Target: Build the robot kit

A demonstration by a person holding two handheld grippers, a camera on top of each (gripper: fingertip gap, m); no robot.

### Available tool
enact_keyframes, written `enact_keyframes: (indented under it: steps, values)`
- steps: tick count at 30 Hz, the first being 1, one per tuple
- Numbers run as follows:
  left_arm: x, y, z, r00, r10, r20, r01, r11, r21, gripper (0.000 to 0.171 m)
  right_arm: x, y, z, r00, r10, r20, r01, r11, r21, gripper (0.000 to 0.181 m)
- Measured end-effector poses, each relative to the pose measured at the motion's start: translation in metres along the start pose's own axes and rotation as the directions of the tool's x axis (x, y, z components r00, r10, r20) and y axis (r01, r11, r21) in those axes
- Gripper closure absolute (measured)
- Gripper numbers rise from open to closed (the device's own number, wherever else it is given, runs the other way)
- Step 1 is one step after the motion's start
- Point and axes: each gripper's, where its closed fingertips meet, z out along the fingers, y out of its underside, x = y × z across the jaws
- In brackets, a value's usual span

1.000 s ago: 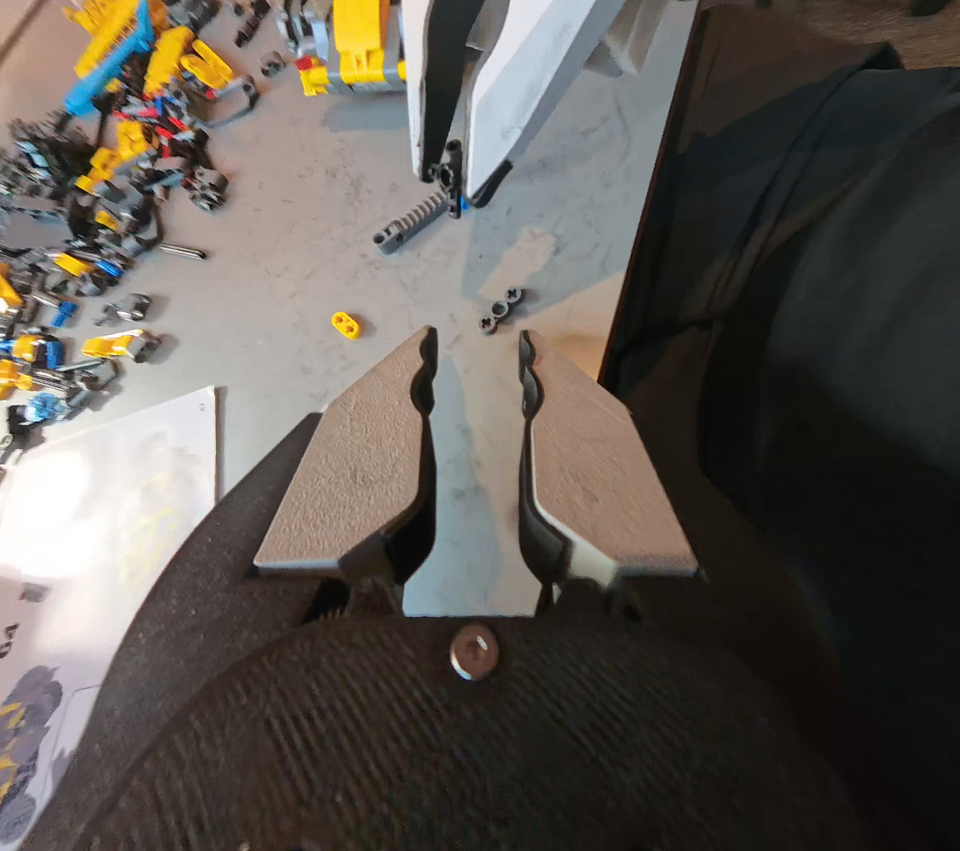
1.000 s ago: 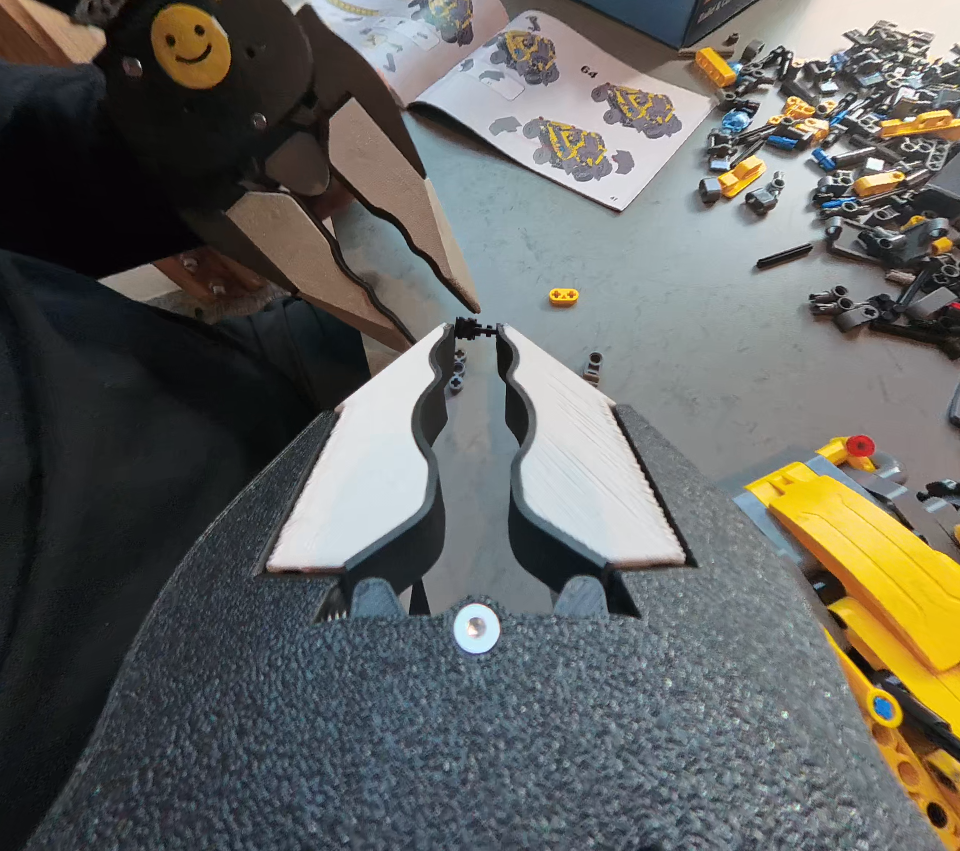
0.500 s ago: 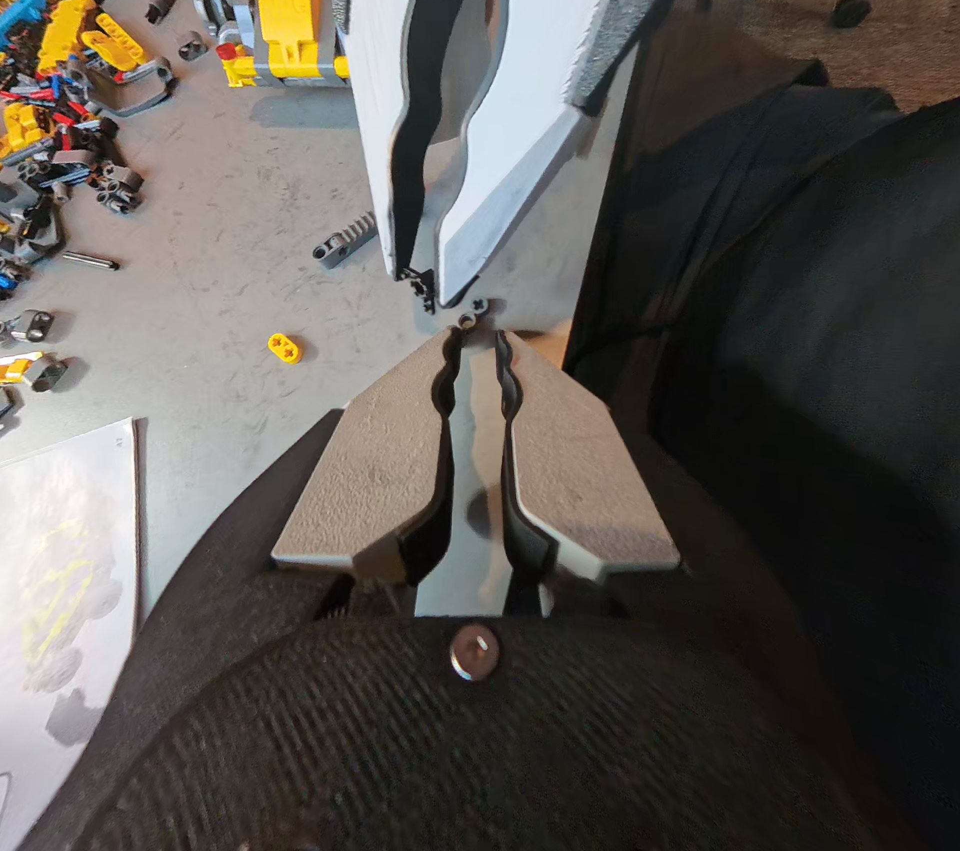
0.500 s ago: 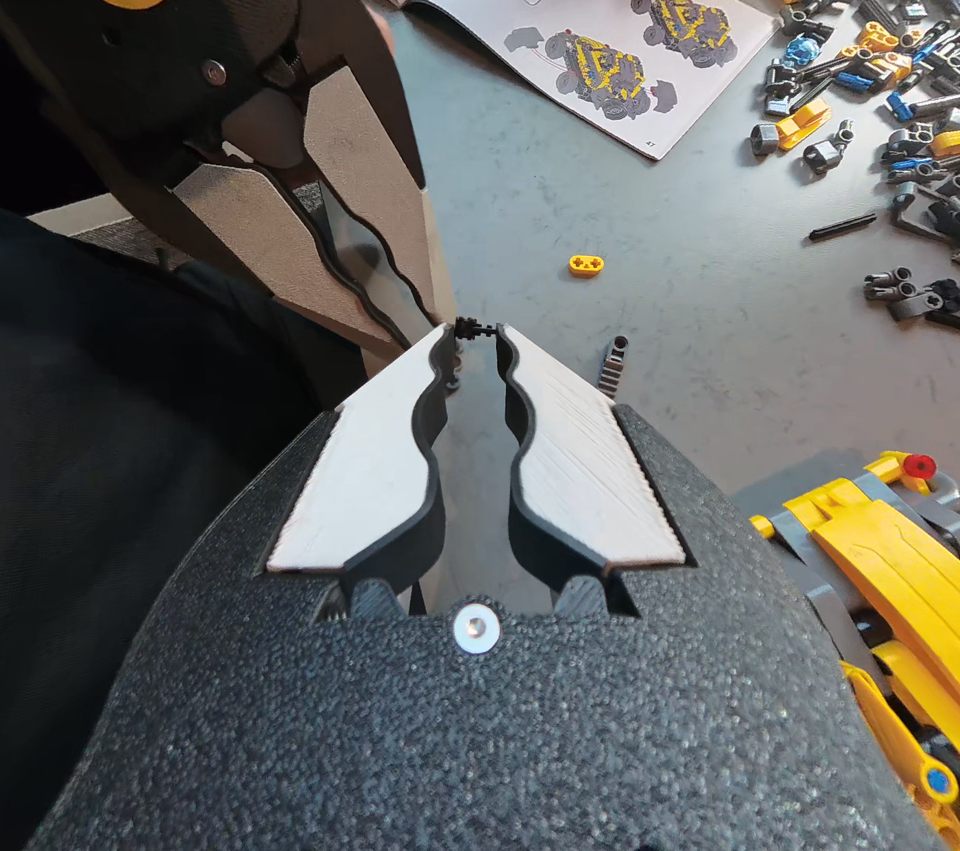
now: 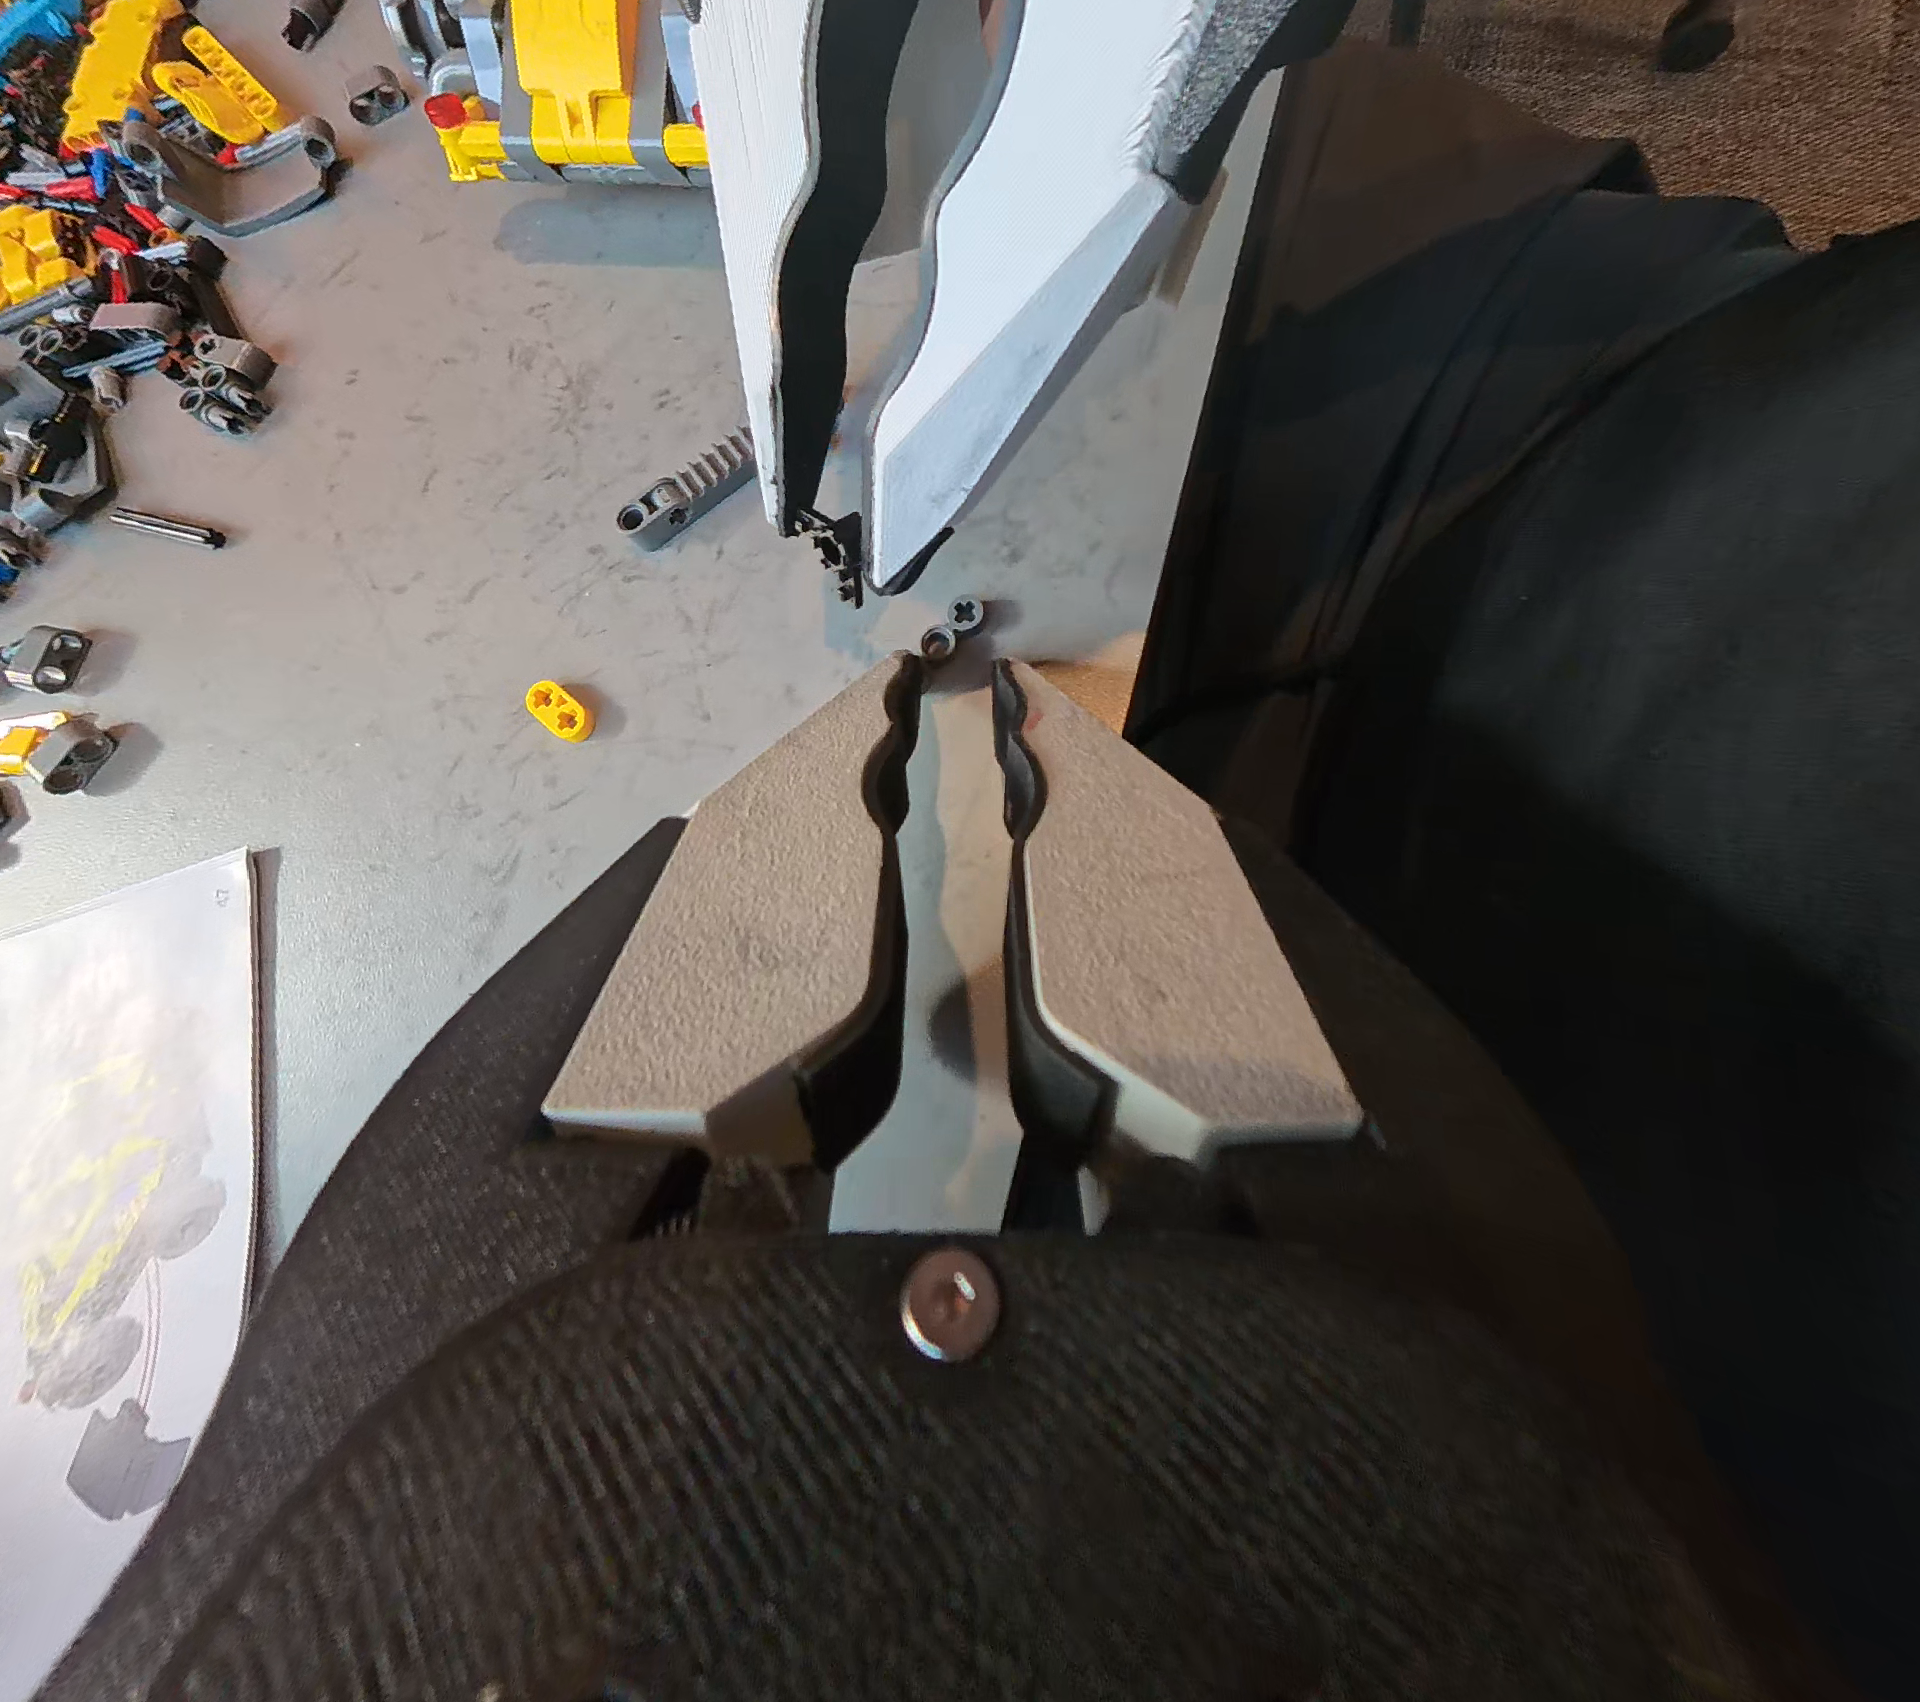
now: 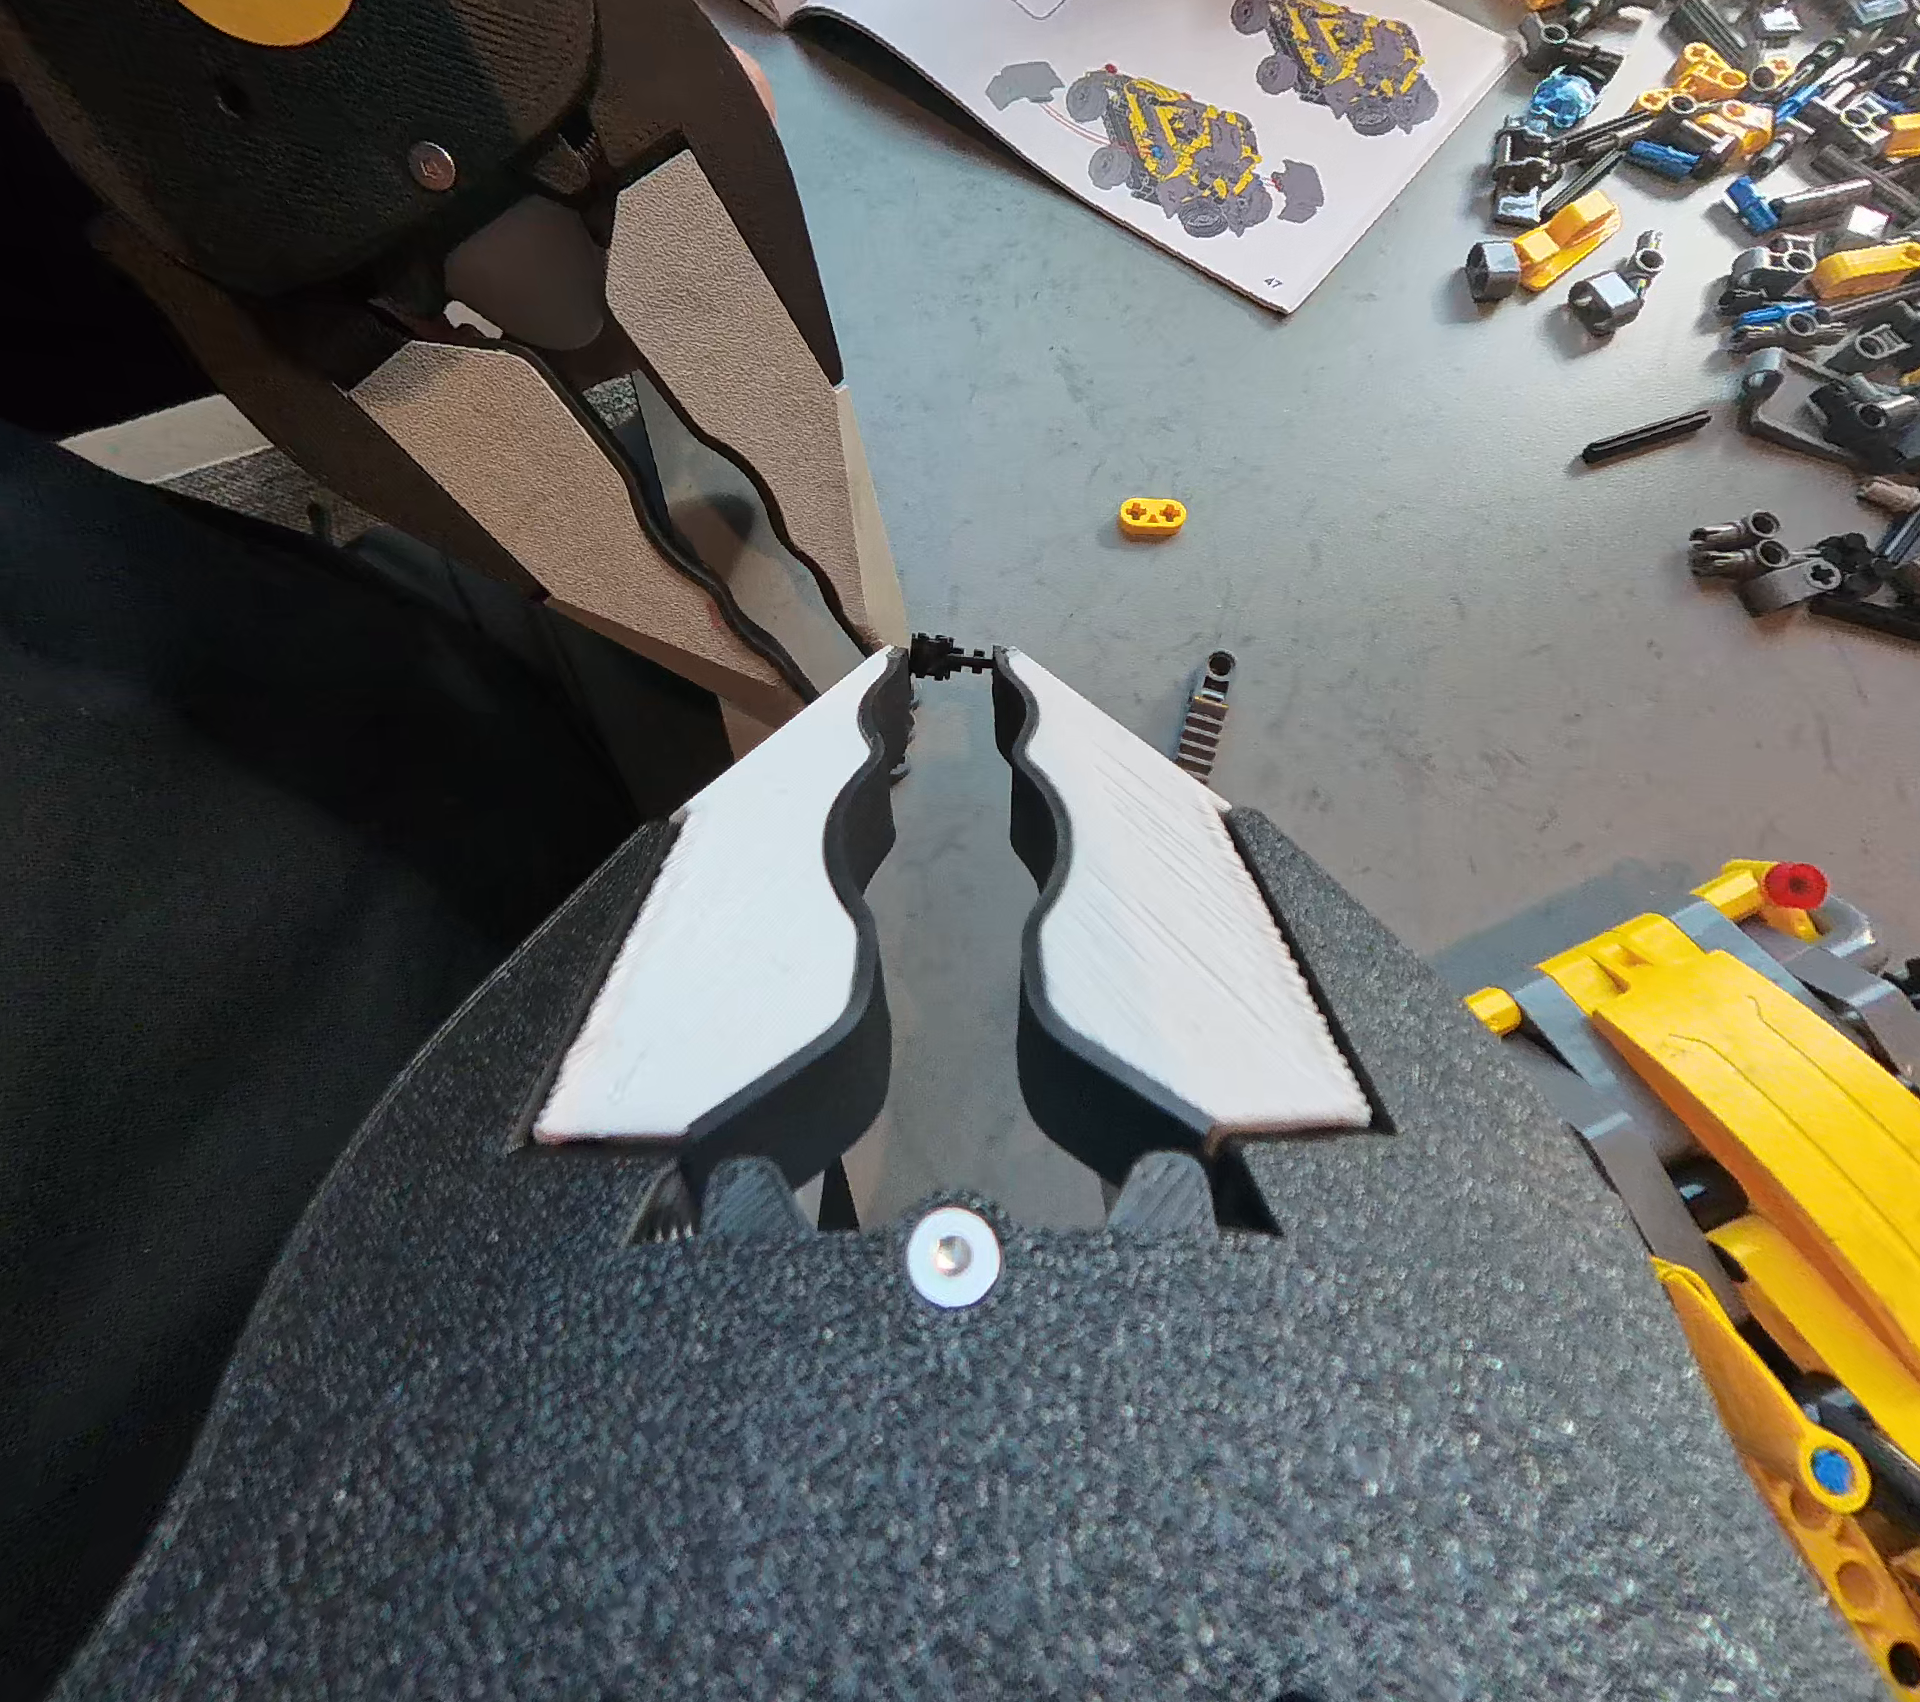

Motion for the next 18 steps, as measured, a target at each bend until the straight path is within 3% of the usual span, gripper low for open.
enact_keyframes:
  steps: [18]
  values:
    - [-0.0102, 0.0017, -0.0013, 0.998, 0.054, 0.04, -0.054, 0.998, -0.023, 0.155, 0.0063, 0.0008, -0.0017, 0.994, 0.106, -0.001, -0.106, 0.994, 0.026, 0.166]
